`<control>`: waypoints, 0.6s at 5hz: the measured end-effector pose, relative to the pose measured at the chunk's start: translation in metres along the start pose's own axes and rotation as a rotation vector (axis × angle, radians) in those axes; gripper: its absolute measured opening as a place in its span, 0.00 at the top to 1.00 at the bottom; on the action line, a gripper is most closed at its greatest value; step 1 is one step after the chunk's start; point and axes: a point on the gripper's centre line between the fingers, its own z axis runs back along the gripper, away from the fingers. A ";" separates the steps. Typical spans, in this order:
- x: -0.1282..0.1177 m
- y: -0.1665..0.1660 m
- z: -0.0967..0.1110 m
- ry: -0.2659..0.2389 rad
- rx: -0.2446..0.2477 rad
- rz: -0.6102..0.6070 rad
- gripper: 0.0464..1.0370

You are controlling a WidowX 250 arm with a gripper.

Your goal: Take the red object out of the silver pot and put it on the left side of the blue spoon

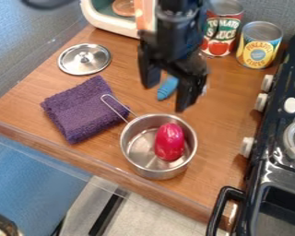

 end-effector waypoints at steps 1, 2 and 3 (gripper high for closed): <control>-0.018 -0.010 -0.013 0.040 -0.002 -0.029 0.04; -0.022 -0.012 -0.027 0.064 0.028 -0.037 0.04; -0.020 -0.008 -0.046 0.092 0.063 -0.022 0.04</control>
